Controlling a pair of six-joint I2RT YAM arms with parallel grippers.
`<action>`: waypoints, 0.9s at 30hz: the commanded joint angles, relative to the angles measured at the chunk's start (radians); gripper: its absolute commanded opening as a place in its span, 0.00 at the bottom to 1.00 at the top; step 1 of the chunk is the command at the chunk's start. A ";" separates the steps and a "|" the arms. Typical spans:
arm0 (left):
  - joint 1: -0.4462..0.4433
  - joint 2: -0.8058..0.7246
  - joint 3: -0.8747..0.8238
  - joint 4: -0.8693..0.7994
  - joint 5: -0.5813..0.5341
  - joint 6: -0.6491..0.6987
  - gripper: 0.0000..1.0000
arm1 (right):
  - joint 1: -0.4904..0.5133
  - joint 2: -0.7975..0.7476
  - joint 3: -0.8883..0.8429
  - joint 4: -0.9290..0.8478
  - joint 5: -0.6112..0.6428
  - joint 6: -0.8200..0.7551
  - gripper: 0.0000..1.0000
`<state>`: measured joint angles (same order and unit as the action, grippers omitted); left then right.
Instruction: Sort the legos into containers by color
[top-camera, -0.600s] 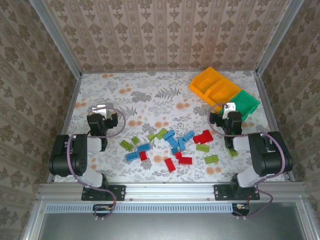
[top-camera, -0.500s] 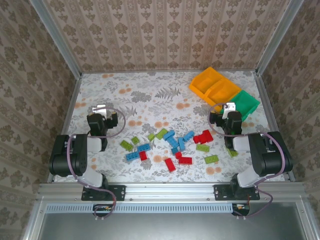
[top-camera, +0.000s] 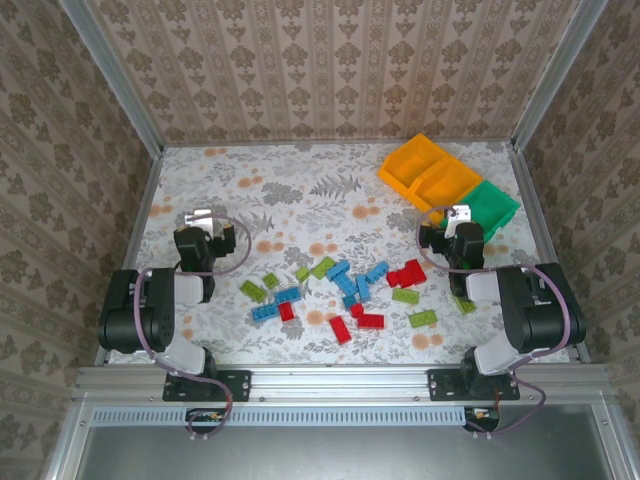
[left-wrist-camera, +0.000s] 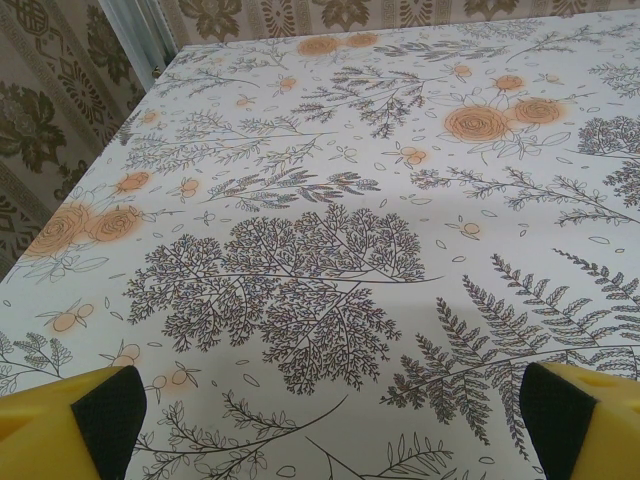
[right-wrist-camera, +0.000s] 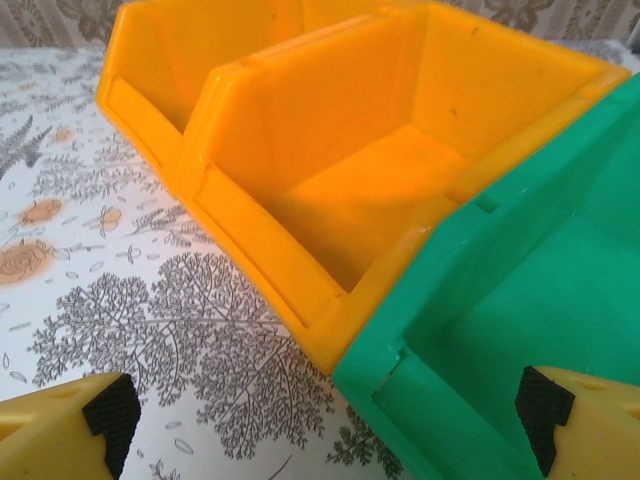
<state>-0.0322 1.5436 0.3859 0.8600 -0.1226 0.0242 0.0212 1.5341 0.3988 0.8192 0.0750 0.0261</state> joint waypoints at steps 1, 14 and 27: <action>-0.022 -0.054 0.048 -0.079 -0.003 0.036 1.00 | -0.006 -0.106 0.105 -0.243 0.058 0.041 1.00; -0.384 -0.162 0.538 -0.880 -0.193 -0.039 1.00 | -0.242 -0.269 0.497 -1.188 0.154 0.491 0.88; -0.508 -0.071 0.563 -0.986 -0.226 -0.171 1.00 | -0.373 -0.013 0.611 -1.305 -0.027 0.477 0.72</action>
<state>-0.5327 1.4754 0.9386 -0.0952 -0.3195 -0.1009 -0.3492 1.4818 0.9699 -0.4431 0.1181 0.4957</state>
